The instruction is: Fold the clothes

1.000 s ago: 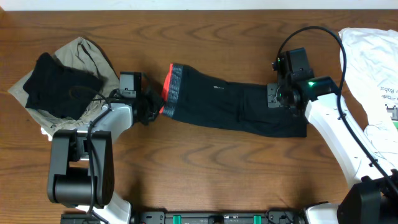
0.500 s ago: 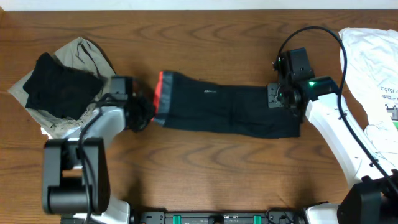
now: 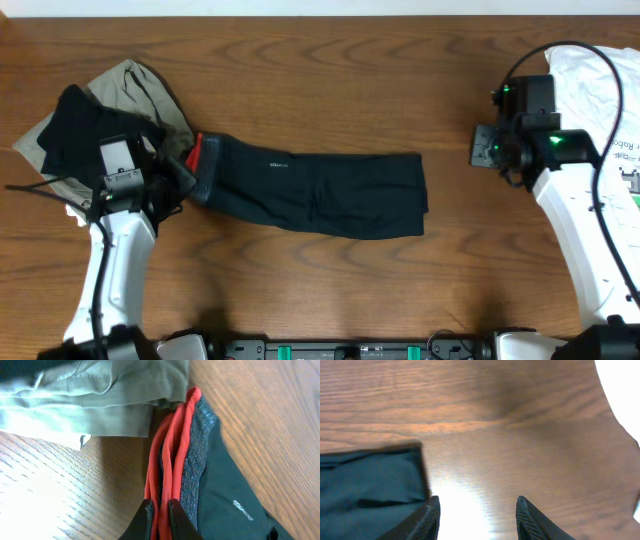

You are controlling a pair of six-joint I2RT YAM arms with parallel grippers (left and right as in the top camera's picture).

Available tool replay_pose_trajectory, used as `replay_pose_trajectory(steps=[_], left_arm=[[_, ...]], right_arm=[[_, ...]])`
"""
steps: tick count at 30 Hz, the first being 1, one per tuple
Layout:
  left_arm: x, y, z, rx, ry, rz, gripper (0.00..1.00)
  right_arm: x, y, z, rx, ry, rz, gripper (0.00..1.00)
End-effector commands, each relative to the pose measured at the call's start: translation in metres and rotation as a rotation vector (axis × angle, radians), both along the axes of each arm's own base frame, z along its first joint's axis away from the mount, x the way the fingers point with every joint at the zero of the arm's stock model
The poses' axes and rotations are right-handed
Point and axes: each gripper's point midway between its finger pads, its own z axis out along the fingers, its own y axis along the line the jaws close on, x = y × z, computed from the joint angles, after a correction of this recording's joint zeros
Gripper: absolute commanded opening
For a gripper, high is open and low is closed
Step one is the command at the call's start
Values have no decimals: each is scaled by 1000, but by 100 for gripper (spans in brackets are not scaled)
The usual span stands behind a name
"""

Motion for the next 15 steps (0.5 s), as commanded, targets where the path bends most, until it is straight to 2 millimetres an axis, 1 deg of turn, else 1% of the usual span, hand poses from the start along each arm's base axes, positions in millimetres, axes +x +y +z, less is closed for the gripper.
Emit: replay_pose_trajectory(steps=[1, 5, 7, 9, 12, 15], left_arm=[[0, -3, 19, 45, -58, -81, 5], [5, -29, 48, -33, -163, -195, 6], [8, -46, 66, -69, -221, -262, 6], [8, -62, 80, -81, -261, -320, 6], [8, -88, 97, -72, -313, -407, 5], [7, -117, 107, -63, -358, -510, 6]], right_arm=[[-2, -13, 6, -11, -2, -33, 47], [-6, -17, 5, -11, 13, -46, 47], [-6, -18, 4, -11, 16, -47, 47], [-7, -17, 4, -9, 18, -50, 47], [-8, -17, 3, -5, 24, -58, 47], [-11, -16, 2, 4, 38, -56, 47]])
